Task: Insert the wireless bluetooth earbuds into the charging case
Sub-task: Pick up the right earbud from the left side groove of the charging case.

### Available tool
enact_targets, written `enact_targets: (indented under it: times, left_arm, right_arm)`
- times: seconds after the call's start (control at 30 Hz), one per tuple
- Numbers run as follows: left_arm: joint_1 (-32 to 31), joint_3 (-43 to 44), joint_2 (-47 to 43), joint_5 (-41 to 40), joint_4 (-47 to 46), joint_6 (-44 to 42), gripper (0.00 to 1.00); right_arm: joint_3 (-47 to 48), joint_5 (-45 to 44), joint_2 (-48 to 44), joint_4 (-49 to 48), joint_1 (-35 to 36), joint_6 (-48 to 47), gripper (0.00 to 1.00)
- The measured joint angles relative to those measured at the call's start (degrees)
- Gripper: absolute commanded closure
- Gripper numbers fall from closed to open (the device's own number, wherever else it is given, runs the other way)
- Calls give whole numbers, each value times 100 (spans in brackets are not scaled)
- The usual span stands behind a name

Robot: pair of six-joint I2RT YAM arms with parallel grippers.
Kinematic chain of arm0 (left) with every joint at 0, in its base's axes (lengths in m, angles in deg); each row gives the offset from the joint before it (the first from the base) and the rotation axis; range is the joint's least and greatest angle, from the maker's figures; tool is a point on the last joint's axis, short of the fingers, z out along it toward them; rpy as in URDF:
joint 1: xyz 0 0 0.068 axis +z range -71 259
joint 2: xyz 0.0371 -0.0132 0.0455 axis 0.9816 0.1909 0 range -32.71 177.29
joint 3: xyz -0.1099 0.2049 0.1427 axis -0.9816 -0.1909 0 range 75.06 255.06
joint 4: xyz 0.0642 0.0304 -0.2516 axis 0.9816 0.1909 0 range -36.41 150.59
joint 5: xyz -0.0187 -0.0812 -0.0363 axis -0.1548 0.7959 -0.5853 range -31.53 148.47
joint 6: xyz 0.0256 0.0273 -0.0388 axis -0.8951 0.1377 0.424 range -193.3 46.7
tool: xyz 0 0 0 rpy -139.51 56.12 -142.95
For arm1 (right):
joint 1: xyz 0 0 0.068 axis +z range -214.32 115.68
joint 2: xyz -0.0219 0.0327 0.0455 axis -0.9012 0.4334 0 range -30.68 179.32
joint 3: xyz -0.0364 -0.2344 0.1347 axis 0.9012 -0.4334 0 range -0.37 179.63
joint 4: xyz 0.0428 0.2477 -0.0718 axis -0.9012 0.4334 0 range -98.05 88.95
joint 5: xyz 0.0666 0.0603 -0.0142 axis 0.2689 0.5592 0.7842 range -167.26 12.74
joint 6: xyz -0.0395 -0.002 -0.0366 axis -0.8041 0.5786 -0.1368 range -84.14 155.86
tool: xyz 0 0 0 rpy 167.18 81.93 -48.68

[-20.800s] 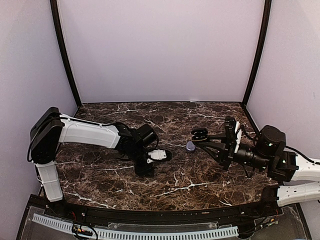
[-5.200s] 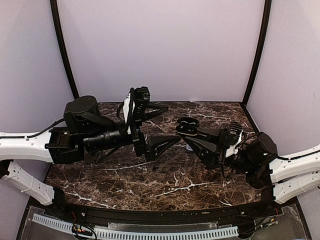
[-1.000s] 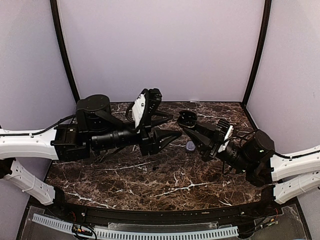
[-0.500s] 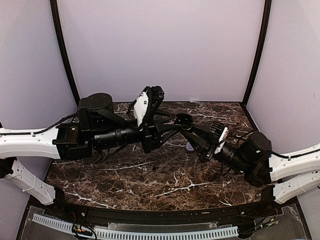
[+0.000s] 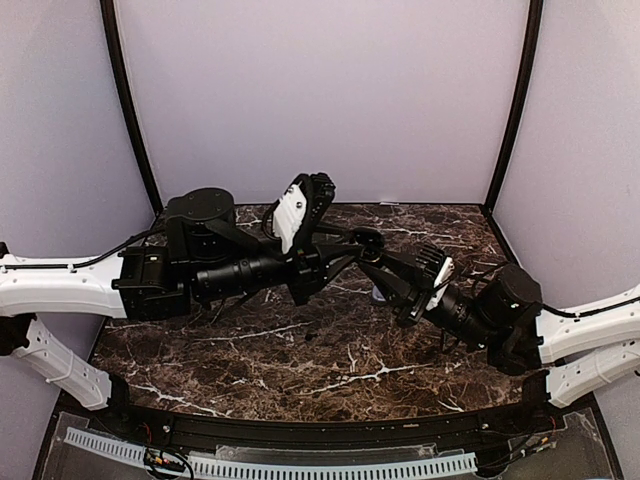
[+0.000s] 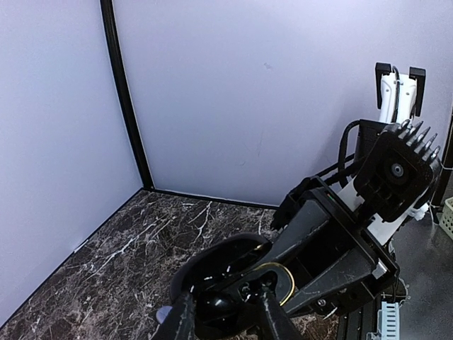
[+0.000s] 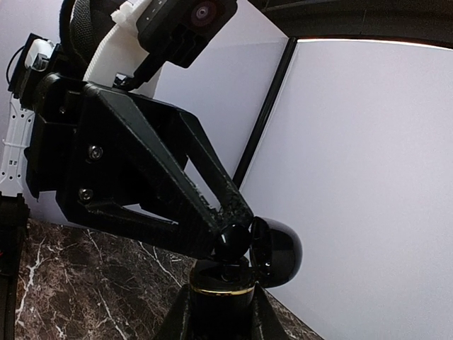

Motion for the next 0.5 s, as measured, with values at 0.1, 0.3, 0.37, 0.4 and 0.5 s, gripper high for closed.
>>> enact_targets:
  times: [0.1, 0.3, 0.37, 0.4, 0.5]
  left_arm:
    - [0, 11, 22, -13, -2, 15, 74]
    - [0, 46, 63, -35, -4, 66, 80]
    - [0, 55, 74, -39, -4, 81, 81]
    - [0, 63, 83, -42, -4, 85, 82]
    - [0, 87, 90, -72, -4, 107, 86]
  right_arm:
    - [0, -61, 28, -48, 35, -59, 100]
    - [2, -188, 66, -157, 118, -162, 100]
    - [2, -229, 70, -164, 122, -184, 100]
    - [2, -245, 70, -168, 125, -190, 100]
    - [2, -260, 70, -199, 138, -212, 100]
